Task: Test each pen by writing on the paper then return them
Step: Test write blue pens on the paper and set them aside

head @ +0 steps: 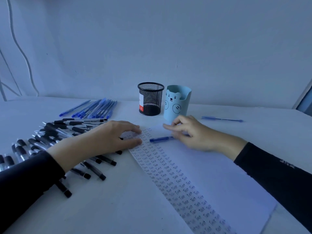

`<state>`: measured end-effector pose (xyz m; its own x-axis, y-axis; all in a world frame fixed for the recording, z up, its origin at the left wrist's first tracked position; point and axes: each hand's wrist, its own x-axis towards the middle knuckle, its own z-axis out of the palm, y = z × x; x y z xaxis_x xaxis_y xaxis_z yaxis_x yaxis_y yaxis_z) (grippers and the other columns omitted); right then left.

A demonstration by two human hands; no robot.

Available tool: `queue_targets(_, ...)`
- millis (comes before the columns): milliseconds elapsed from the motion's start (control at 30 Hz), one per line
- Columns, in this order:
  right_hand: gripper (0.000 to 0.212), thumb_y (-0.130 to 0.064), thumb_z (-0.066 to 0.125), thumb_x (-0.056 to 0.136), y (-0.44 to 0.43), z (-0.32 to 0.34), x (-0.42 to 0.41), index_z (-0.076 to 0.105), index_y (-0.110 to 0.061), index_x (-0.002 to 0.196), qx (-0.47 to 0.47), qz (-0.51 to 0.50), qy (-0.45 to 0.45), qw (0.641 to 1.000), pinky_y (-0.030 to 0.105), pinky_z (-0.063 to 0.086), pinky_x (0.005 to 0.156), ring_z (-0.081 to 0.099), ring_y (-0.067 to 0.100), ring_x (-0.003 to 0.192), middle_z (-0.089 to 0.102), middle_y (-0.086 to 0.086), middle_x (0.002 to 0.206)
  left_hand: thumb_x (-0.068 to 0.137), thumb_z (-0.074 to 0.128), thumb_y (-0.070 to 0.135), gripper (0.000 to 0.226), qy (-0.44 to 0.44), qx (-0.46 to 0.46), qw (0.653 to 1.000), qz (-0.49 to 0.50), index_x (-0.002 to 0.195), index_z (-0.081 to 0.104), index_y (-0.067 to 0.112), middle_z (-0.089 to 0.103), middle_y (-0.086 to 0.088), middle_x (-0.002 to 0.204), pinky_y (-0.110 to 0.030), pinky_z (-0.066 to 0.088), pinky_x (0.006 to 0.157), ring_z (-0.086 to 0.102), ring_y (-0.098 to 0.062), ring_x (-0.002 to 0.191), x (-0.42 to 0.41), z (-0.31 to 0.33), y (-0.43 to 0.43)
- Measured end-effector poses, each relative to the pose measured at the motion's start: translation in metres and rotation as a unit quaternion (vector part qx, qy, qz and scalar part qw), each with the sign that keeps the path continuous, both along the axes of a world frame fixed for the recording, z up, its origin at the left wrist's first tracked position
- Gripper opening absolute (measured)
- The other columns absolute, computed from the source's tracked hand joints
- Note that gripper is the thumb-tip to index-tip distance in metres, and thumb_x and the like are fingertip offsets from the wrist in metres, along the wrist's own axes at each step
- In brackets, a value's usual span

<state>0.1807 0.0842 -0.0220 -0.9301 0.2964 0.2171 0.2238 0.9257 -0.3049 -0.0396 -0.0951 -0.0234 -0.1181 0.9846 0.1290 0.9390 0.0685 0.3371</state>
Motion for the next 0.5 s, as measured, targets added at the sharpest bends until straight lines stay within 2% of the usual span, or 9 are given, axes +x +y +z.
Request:
queue_targets(67, 0.031, -0.020, 0.048, 0.102, 0.019, 0.011, 0.008, 0.066, -0.018, 0.127, -0.049, -0.053, 0.039, 0.997, 0.009, 0.035, 0.081, 0.048, 0.003, 0.090, 0.048, -0.011, 0.094, 0.077, 0.048, 0.075, 0.058, 0.000, 0.003, 1.000, -0.005, 0.125, 0.058, 0.043, 0.048, 0.032, 0.133, -0.013, 0.033, 0.100, 0.048, 0.010, 0.118, -0.002, -0.001, 0.000)
queue_targets(133, 0.030, -0.016, 0.046, 0.103, 0.049, 0.017, 0.022, 0.068, -0.015, 0.123, -0.029, -0.131, 0.044, 0.990, 0.010, 0.033, 0.071, 0.049, 0.000, 0.084, 0.051, -0.009, 0.093, 0.074, 0.045, 0.081, 0.063, 0.000, 0.018, 1.000, -0.011, 0.123, 0.060, 0.043, 0.051, 0.032, 0.128, -0.010, 0.034, 0.097, 0.049, 0.014, 0.115, -0.003, 0.000, 0.000)
queue_targets(233, 0.034, -0.007, 0.043, 0.101, 0.098, 0.007, 0.052, 0.062, -0.009, 0.130, 0.026, -0.244, 0.040, 0.969, 0.020, 0.033, 0.088, 0.053, 0.021, 0.114, 0.056, 0.008, 0.117, 0.073, 0.045, 0.081, 0.065, 0.011, 0.073, 0.997, -0.029, 0.118, 0.065, 0.040, 0.059, 0.029, 0.121, -0.021, 0.046, 0.098, 0.056, 0.011, 0.109, 0.004, 0.001, 0.004)
queue_targets(300, 0.037, -0.005, 0.043, 0.101, 0.117, -0.002, 0.068, 0.057, -0.007, 0.136, 0.040, -0.275, 0.023, 0.960, 0.029, 0.039, 0.098, 0.049, 0.029, 0.122, 0.054, 0.012, 0.126, 0.076, 0.048, 0.071, 0.055, 0.002, 0.111, 0.993, -0.039, 0.114, 0.068, 0.037, 0.065, 0.026, 0.112, -0.023, 0.050, 0.092, 0.060, 0.008, 0.101, 0.019, 0.001, 0.009)
queue_targets(400, 0.038, -0.012, 0.045, 0.102, 0.119, -0.009, 0.078, 0.052, -0.009, 0.140, 0.032, -0.258, 0.018, 0.966, 0.032, 0.039, 0.100, 0.050, 0.026, 0.123, 0.056, 0.009, 0.131, 0.078, 0.052, 0.064, 0.045, -0.012, 0.128, 0.991, -0.048, 0.110, 0.070, 0.038, 0.065, 0.026, 0.102, -0.015, 0.048, 0.080, 0.059, 0.010, 0.093, 0.041, -0.003, 0.019)
queue_targets(500, 0.032, -0.018, 0.050, 0.101, 0.114, -0.011, 0.073, 0.063, -0.011, 0.129, 0.039, -0.242, 0.030, 0.969, 0.030, 0.040, 0.088, 0.055, 0.023, 0.111, 0.061, 0.006, 0.116, 0.086, 0.066, 0.048, 0.034, 0.016, 0.145, 0.988, -0.047, 0.115, 0.070, 0.031, 0.063, 0.021, 0.096, -0.011, 0.047, 0.074, 0.058, 0.009, 0.084, 0.048, -0.011, 0.028)
